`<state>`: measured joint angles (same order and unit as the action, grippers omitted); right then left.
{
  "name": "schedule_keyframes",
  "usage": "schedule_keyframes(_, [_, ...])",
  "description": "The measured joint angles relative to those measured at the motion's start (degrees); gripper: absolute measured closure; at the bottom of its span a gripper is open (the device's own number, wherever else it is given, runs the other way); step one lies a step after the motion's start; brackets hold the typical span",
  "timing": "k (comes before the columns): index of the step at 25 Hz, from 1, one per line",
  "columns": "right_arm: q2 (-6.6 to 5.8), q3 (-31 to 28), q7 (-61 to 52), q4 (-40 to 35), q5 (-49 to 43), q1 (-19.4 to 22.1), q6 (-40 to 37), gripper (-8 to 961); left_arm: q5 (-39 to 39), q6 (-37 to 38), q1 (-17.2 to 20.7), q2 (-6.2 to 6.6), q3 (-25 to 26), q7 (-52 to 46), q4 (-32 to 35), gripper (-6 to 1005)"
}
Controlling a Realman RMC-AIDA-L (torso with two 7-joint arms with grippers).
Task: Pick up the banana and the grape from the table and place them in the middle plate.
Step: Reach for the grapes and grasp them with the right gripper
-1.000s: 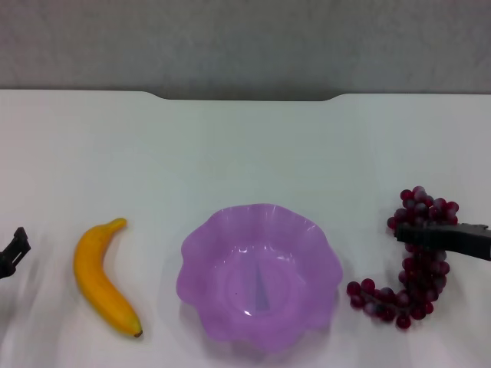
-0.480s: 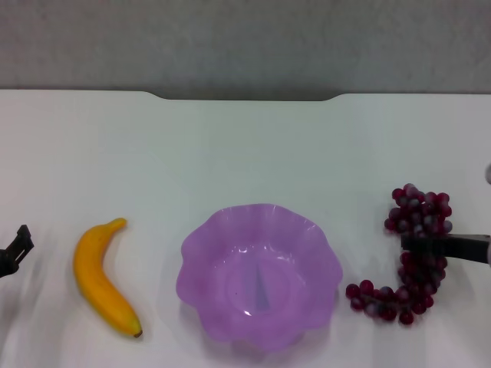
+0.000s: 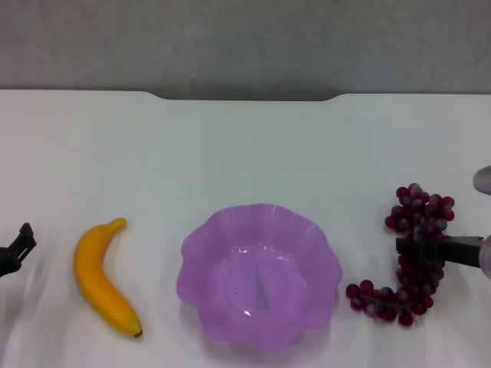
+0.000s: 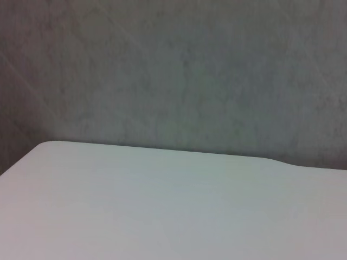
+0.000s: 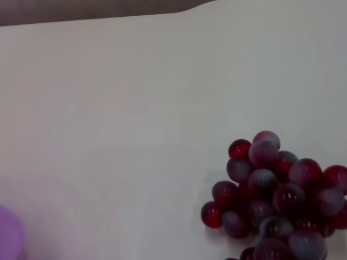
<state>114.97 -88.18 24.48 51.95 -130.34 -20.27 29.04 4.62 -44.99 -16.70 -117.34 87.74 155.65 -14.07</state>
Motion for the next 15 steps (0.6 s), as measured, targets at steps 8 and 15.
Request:
schedule_keyframes(8, [0.0, 4.8, 0.0, -2.0, -0.2, -0.2, -4.8, 129, 0.0, 0.0, 0.0, 0.0, 0.0, 0.0, 0.0, 152])
schedule_keyframes(15, [-0.02, 5.7, 0.0, -2.2, -0.2, 0.2, -6.7, 379, 0.0, 0.0, 0.0, 0.0, 0.0, 0.0, 0.2, 152])
